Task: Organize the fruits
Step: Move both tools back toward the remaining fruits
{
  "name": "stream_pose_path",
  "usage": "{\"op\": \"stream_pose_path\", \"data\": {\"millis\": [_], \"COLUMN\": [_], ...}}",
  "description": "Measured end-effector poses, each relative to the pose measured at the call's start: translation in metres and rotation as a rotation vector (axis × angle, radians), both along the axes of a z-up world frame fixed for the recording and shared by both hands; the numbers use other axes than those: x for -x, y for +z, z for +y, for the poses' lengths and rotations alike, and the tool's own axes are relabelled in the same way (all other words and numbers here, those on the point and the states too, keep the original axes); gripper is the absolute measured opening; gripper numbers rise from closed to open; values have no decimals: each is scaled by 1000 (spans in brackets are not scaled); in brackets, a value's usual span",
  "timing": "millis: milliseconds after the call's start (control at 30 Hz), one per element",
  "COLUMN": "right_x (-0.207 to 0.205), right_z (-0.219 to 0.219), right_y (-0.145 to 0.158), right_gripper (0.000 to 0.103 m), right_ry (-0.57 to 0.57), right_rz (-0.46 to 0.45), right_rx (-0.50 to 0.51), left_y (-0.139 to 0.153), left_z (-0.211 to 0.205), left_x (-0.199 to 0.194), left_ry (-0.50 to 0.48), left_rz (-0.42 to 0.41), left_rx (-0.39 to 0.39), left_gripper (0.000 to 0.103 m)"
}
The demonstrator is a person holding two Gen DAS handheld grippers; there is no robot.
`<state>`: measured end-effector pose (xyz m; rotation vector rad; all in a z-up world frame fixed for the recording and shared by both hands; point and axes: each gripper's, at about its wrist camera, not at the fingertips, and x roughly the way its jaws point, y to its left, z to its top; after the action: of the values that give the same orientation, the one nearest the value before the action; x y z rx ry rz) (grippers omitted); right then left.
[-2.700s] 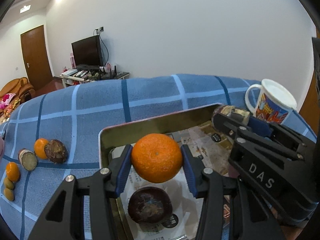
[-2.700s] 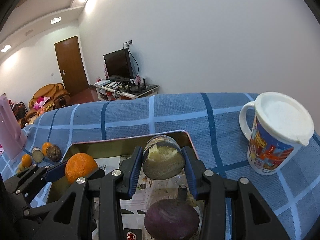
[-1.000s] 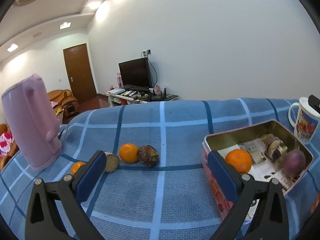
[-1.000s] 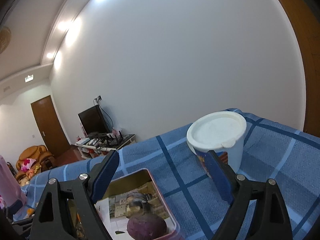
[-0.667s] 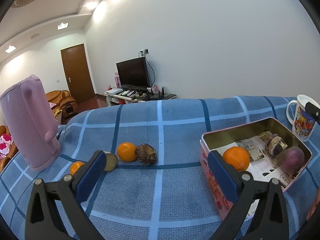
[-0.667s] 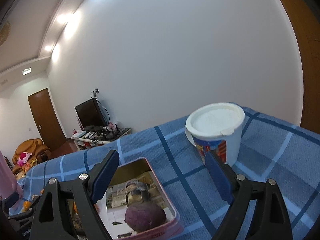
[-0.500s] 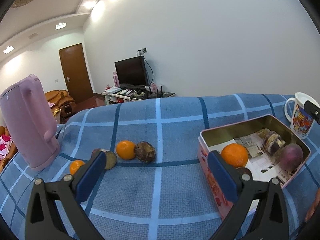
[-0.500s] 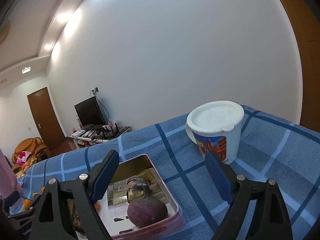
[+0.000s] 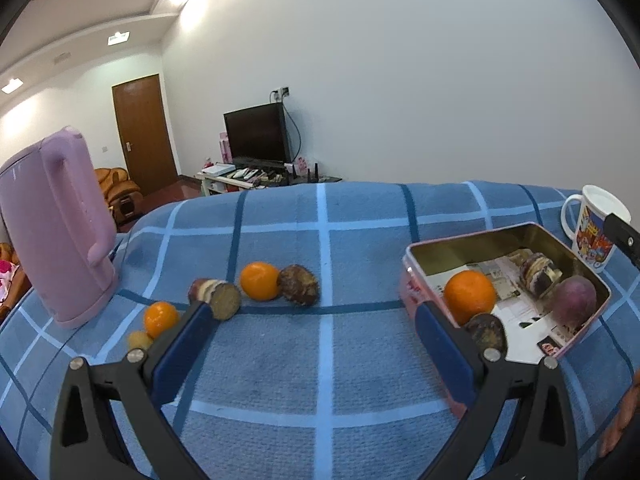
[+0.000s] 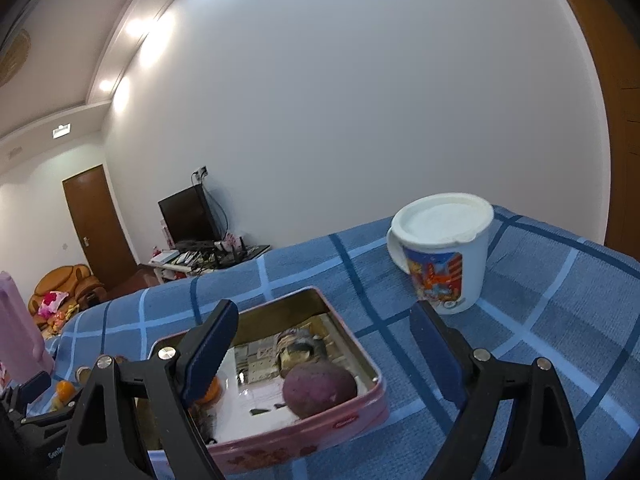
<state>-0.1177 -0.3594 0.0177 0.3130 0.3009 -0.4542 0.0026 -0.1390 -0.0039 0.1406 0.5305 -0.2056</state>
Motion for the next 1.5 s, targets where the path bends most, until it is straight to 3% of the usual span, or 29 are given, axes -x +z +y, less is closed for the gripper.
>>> {"op": "stream_pose_path", "data": {"millis": [567, 1133, 1500], "right_x": [-6, -42, -78], "right_z": [42, 129, 198], "right_y": [-3, -9, -16], "right_gripper": [89, 89, 88], "right_ry": [106, 275, 401], "right_rz": [43, 93, 160], "right_rx": [-8, 5, 20], "left_y": [-3, -10, -19], "left_z": [37, 110, 182], "left_x": [-2, -18, -48], "left_ry": [45, 107, 178], "left_rz": [24, 68, 141], "left_rx": [-20, -28, -24], "left_gripper": [103, 103, 103]}}
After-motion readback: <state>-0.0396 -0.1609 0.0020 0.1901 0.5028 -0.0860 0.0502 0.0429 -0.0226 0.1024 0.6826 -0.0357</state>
